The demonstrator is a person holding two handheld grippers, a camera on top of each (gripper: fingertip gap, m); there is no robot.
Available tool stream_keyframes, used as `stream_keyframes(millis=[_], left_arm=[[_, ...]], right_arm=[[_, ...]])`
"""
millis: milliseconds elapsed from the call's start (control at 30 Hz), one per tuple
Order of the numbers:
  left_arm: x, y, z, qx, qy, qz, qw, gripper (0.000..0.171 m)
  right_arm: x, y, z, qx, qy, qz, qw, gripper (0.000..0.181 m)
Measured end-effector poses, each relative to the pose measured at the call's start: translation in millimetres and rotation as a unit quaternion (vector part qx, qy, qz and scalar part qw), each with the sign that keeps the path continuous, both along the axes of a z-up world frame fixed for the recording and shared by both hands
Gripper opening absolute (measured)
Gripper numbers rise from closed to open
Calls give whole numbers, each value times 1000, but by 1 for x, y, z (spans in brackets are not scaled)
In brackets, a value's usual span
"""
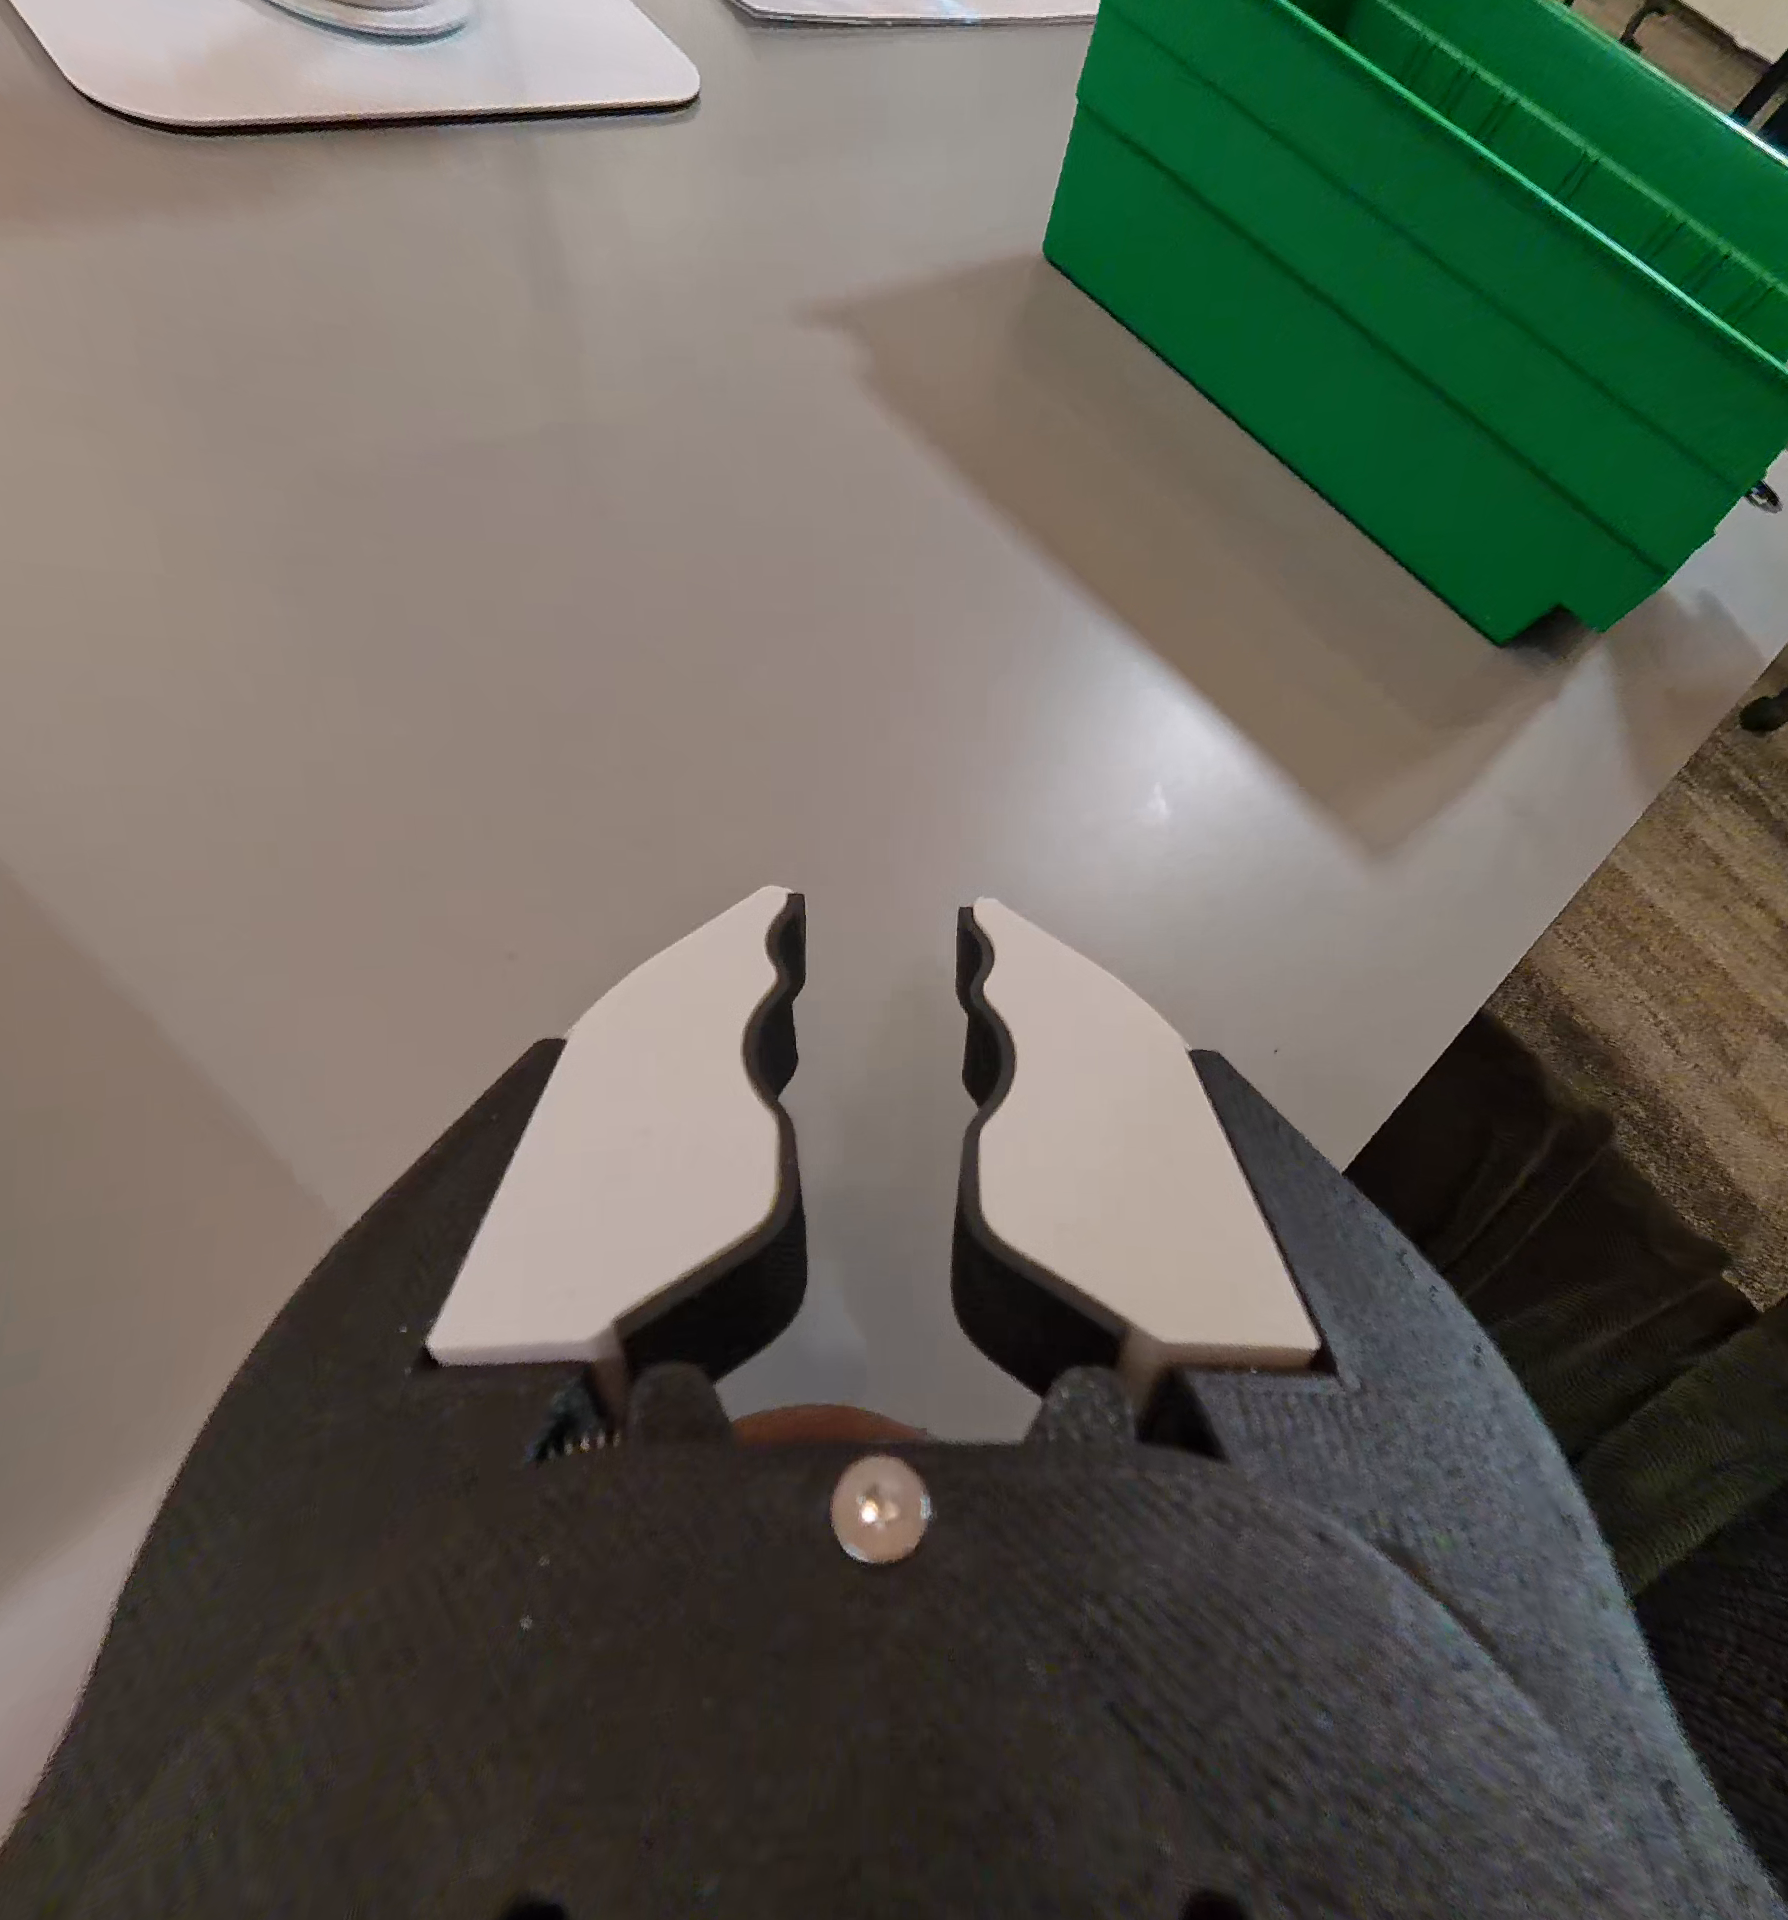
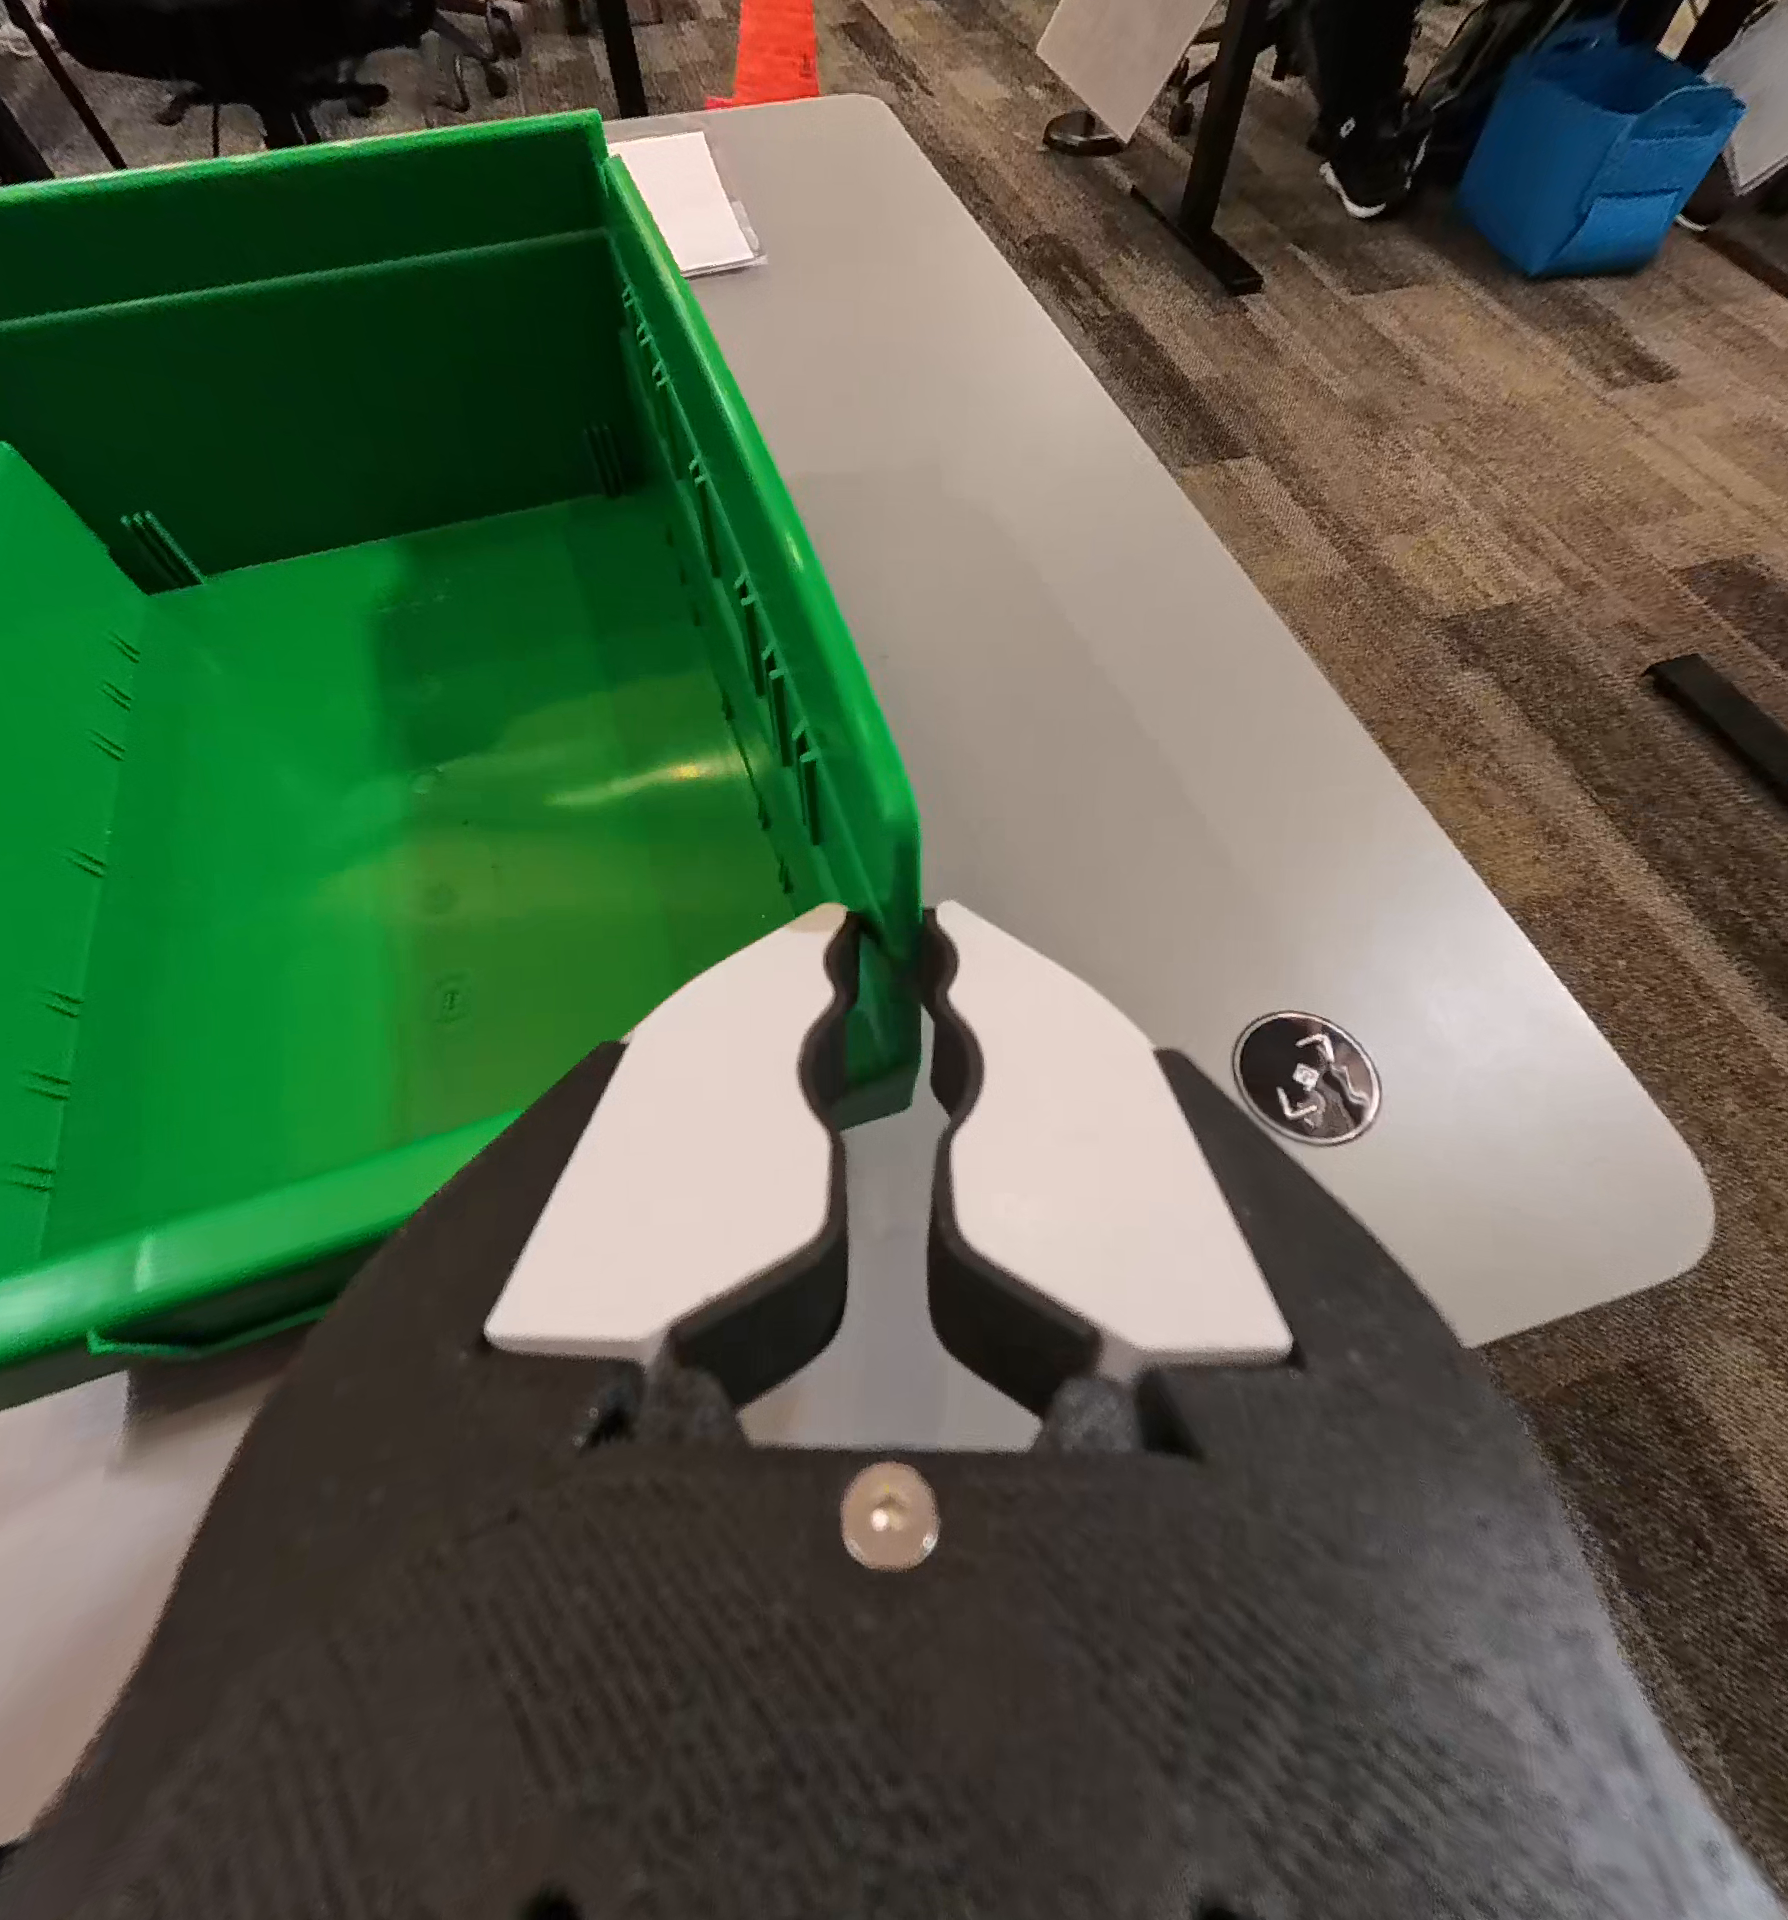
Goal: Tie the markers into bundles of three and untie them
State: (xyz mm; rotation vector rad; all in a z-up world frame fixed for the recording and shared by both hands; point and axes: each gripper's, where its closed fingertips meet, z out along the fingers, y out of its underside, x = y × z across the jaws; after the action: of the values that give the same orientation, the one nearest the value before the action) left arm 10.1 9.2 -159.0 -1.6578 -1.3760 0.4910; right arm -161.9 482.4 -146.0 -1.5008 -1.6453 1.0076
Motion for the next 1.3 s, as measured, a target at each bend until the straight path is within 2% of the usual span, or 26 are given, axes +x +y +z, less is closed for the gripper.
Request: stream_keyframes(millis=[100,167,300,400,500,600,667,767,833,900,967,1033,1067,1100,1167,1300], left_arm=[[-1,-1,2,1,6,0,1000,30],[-2,-6,5,-9,15,17,1000,39],[-7,-35,16,-65,60,93,992,63],[-4,-63,35,-124,117,163,972,69],[5,-94,52,-172,164,238,942,71],[18,-124,57,-195,171,304,917,72],[25,-142,55,-193,165,333,908,72],[28,-162,45,-182,143,345,910,71],[27,-173,40,-168,130,346,914,68],[25,-181,39,-153,130,338,920,42],[27,-191,33,-142,115,347,920,26],[25,-185,30,-100,109,326,934,18],[24,-182,29,-87,107,316,939,11],[25,-182,29,-89,104,318,938,10],[27,-185,29,-126,99,321,933,9],[38,-195,29,-171,76,344,920,5]], right_arm=[[3,5,5,-4,2,-6,1000,17],[4,9,24,-27,44,-14,999,23],[12,-11,78,-118,168,29,978,31],[17,-32,101,-99,221,44,969,31],[22,-60,124,-26,292,58,954,27],[38,-98,157,13,369,86,925,23],[57,-136,184,-4,416,130,900,19],[88,-196,211,-77,457,170,870,16],[103,-239,207,-165,436,203,861,17],[115,-287,186,-215,386,258,859,22],[122,-329,153,-185,340,301,872,27],[122,-357,117,-118,303,325,888,36],[120,-364,105,-86,288,328,896,40],[117,-368,96,-56,274,330,901,41],[113,-367,89,-20,264,328,907,41],[95,-350,81,-16,236,297,925,41]])
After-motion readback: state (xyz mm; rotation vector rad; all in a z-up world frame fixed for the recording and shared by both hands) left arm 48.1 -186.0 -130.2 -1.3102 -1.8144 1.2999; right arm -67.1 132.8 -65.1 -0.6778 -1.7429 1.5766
